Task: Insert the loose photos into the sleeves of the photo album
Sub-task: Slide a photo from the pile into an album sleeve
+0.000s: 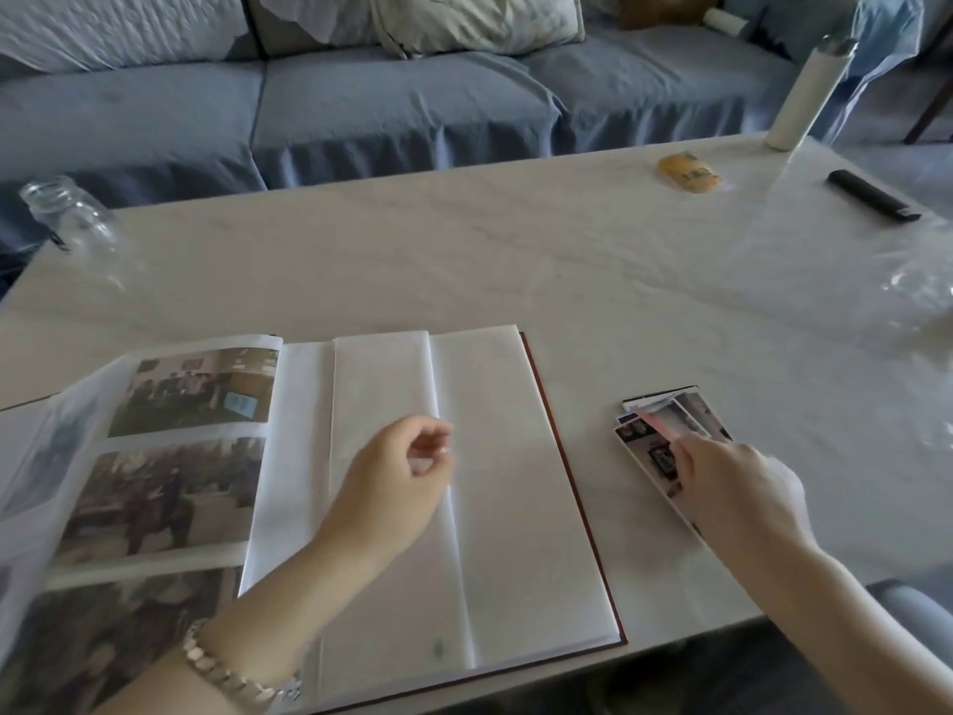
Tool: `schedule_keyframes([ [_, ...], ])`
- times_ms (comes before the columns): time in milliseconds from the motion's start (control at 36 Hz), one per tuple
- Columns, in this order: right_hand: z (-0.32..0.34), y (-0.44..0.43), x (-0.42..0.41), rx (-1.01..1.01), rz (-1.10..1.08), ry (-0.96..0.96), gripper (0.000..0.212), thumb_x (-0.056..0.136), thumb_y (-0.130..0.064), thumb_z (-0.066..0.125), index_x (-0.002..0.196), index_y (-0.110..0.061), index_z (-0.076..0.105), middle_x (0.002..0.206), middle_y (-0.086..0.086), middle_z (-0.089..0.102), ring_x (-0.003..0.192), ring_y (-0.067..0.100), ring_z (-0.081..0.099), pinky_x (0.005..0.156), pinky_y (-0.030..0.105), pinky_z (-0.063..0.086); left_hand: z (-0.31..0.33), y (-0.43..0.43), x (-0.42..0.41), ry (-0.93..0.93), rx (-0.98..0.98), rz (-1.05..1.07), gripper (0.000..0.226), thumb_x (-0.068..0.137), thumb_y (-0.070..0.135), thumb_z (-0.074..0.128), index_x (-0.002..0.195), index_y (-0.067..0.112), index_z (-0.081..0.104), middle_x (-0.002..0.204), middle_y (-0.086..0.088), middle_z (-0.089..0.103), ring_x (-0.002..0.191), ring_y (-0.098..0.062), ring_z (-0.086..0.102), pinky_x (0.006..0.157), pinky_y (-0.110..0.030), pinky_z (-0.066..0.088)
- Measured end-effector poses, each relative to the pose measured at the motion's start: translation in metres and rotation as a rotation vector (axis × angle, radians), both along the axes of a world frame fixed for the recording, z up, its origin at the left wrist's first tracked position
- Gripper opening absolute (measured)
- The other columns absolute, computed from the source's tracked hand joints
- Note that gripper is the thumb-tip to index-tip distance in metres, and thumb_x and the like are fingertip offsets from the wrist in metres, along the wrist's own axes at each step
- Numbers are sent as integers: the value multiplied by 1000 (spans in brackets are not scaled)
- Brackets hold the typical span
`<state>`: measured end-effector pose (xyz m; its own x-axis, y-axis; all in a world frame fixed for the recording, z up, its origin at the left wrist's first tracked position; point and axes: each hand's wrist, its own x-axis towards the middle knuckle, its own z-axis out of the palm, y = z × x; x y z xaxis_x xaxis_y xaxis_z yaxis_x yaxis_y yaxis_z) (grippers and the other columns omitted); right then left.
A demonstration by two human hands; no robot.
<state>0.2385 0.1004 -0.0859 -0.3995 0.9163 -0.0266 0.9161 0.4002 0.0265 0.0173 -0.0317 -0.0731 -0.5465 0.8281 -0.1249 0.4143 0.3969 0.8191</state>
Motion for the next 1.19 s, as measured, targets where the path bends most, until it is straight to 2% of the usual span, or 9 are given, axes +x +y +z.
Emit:
schedule_keyframes([
  [139,3,-23,-26,359,262,519,10,70,-12,63,60,-11,68,67,4,70,55,24,66,46,23,48,24,15,30,-777,-25,75,15,91,20,58,90,7,64,96,-15,71,85,-24,70,74,-31,57],
  [250,11,-50,-52,278,536,653,8,66,-9,77,72,-13,74,85,2,74,76,17,71,71,29,55,28,16,35,-966,-41,72,23,85,26,63,94,5,66,97,-17,71,84,-28,71,69,-33,59],
  [500,20,-64,-70,-201,413,758,49,83,-55,54,120,-24,61,123,-16,55,112,0,47,94,21,41,21,4,2,-489,-43,132,14,82,0,67,92,9,66,84,-8,71,66,-14,68,54,-21,55],
  [583,21,-52,-69,-493,240,711,51,85,-41,60,132,-26,49,109,-24,50,94,-7,50,78,11,45,26,2,-10,-369,-111,-48,14,81,3,69,85,16,65,82,-5,71,65,-9,68,58,-20,56],
  [667,18,-41,-67,-664,180,777,15,88,-21,62,100,-28,68,71,-22,67,69,-3,64,63,12,52,25,2,-21,-271,-114,-92,11,81,13,71,84,20,64,83,-2,71,74,-13,69,63,-22,57],
  [833,13,-28,-65,-708,20,903,29,87,-6,61,68,-28,62,47,-14,62,40,-3,53,41,8,39,-5,12,-33,116,-58,116,35,94,38,51,123,18,53,119,4,60,104,-8,56,84,-16,41],
  [944,10,-15,-67,-578,-171,1074,18,87,-5,61,74,-17,64,45,-11,59,30,-2,43,36,6,33,-30,22,-37,446,-249,51,62,97,42,38,147,11,21,156,-4,17,144,-16,13,114,-27,10],
  [1028,9,-6,-70,-529,-238,1131,7,90,-10,59,87,-13,65,61,-7,62,32,-3,45,35,6,34,-46,26,-40,524,-401,17,75,95,56,27,151,16,-2,158,-2,-13,144,-15,-16,114,-33,-13],
  [1194,7,4,-89,-527,-281,1224,9,90,-7,57,87,-11,65,70,-3,64,43,-6,56,40,7,42,-65,26,-43,604,-364,43,76,88,62,13,151,22,0,158,-1,-12,144,-16,-18,114,-35,-13],
])
